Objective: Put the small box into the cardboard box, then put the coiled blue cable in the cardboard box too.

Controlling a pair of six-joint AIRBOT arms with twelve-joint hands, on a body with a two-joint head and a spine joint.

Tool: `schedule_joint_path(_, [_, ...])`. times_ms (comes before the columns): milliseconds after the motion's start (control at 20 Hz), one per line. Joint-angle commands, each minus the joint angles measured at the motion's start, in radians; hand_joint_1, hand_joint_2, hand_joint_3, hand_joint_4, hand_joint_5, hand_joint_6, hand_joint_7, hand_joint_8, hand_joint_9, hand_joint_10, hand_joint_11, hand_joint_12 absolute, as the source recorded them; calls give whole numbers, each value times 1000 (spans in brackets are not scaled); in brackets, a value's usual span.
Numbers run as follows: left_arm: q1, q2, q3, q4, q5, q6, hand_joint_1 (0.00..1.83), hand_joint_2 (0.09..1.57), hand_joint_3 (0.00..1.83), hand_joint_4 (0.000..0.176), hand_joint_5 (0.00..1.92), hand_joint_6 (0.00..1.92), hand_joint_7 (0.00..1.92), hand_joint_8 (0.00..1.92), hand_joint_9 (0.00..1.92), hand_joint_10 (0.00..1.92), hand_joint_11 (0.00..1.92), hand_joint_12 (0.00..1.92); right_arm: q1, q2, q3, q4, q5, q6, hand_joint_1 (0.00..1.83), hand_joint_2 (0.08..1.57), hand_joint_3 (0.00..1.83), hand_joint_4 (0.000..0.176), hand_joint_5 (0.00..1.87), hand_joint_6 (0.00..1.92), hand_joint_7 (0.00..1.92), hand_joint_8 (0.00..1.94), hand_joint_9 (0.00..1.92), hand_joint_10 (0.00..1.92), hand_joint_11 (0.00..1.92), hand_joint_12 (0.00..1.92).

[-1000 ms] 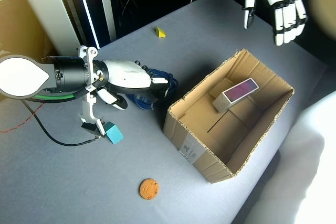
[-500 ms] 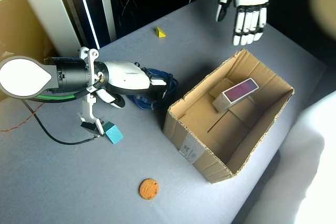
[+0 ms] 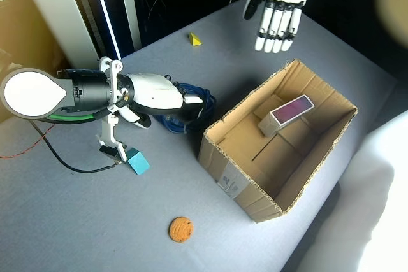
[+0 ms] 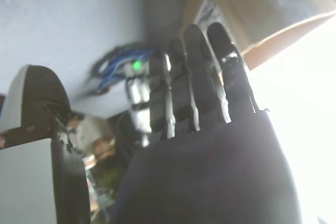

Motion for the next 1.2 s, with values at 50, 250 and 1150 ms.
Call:
schedule_joint_path(50, [-18,2,-6,11,-95,-31,749,1067,0,0,365,2,365,1,365,1,0,811,-5,7,-1,38,68,2,1217,965,9,0,677,10,667,10,610,67,23,1352])
schedule_joint_path(250, [-42,-25,-10,57,-97,-37,747,1072,2,0,362,3,359,3,352,3,0,765,-8,5,-1,39,70,22,1229,948,0,0,703,18,692,18,633,80,45,1358])
schedule_joint_path(1150, [-119,-76,-17,118,-81,-83,731,1072,2,0,373,0,379,0,381,4,0,823,-11,4,2,39,77,38,1248,1016,21,0,743,21,762,32,698,126,91,1387])
